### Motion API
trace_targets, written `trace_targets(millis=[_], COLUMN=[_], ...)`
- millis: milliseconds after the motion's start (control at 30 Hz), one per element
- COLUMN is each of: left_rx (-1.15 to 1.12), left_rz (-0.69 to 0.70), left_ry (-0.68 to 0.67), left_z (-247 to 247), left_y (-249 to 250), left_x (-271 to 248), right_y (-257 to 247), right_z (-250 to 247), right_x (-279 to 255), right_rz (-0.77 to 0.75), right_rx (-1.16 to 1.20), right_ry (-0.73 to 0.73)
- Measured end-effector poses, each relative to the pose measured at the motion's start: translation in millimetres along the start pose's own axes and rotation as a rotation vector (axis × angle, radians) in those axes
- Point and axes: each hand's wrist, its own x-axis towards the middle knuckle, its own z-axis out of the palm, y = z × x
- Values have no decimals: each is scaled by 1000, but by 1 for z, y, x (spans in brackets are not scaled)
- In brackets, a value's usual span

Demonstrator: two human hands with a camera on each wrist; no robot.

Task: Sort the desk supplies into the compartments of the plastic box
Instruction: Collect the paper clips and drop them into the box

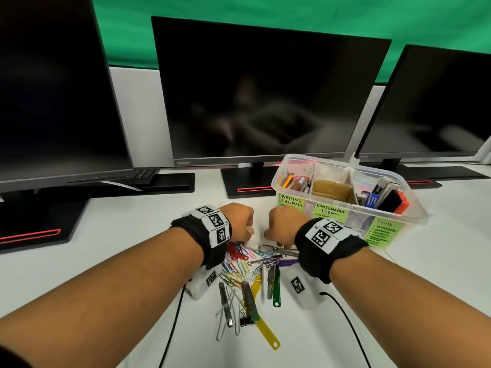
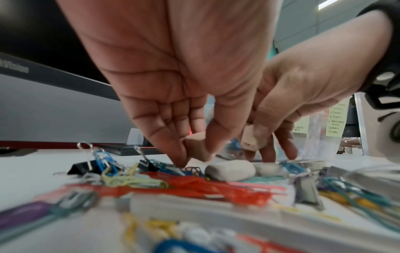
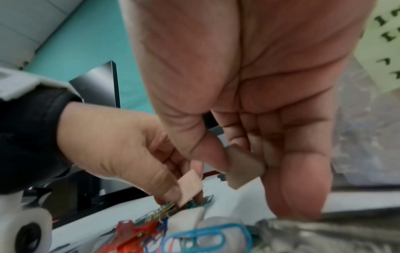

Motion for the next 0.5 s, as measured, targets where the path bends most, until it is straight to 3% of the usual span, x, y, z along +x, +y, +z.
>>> trace_targets(millis=[233,500], left_rx=[41,106], left_rz=[130,59], left_ry=[-78,-98], left_z=[0,5], left_y=[6,16], left_x=[-8,-6], right_y=[5,-11], right_z=[-1,7], right_x=[-13,-10], right_rz=[-109,-94], right_rx=[143,-88], right_ry=[12,-59])
